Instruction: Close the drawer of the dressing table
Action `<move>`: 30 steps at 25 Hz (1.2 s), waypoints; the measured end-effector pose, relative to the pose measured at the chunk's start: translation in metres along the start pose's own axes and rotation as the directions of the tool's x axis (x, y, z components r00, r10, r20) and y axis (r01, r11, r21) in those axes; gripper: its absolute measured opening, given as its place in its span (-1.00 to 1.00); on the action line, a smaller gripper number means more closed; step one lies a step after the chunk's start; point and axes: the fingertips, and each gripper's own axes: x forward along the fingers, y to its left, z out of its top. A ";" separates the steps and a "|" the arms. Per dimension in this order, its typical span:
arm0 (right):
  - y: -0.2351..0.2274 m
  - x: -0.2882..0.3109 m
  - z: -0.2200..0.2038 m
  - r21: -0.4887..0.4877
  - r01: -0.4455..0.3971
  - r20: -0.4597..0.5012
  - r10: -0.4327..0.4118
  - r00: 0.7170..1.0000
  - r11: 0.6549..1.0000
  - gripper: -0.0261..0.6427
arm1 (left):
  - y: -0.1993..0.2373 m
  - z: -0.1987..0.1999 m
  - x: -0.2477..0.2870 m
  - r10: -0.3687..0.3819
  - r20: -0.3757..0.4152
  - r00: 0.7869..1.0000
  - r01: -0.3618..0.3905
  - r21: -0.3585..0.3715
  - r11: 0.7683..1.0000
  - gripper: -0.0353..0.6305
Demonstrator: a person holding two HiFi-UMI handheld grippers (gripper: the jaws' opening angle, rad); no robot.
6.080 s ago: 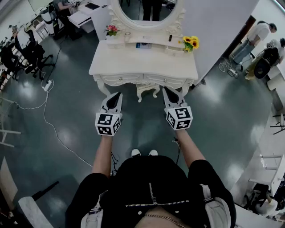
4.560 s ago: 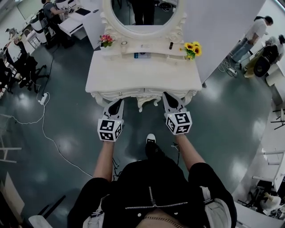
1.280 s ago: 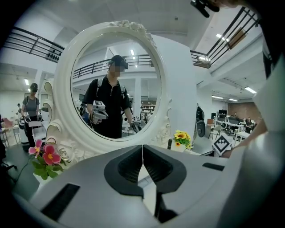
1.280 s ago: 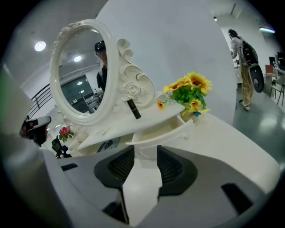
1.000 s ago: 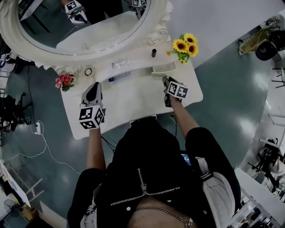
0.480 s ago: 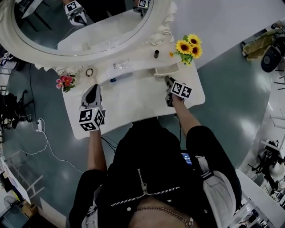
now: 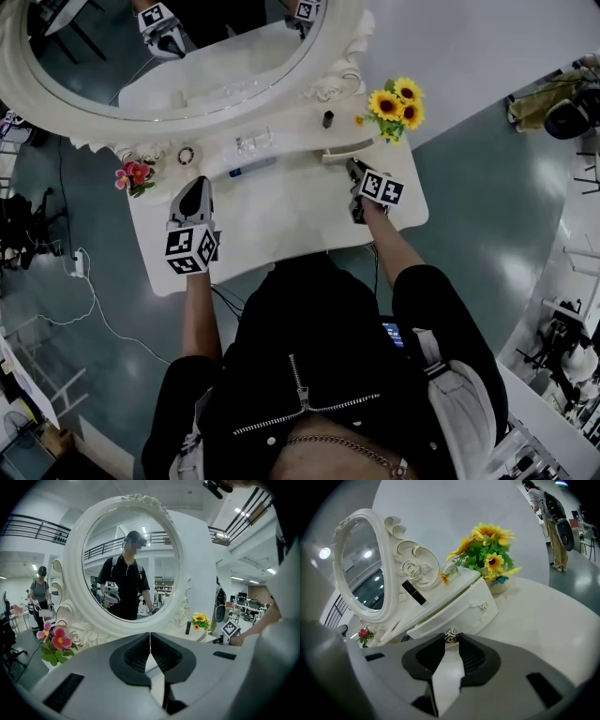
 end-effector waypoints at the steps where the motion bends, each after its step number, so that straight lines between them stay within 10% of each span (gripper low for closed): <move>1: 0.001 0.002 0.000 -0.005 -0.002 -0.009 0.002 1.000 1.000 -0.63 | 0.000 0.001 0.001 0.001 0.000 1.000 -0.001 0.000 1.000 -0.83; 30: 0.004 0.042 0.025 0.000 -0.009 -0.019 0.009 1.000 1.000 -0.64 | 0.022 -0.004 -0.009 0.084 -0.002 0.996 -0.084 -0.029 0.996 -0.83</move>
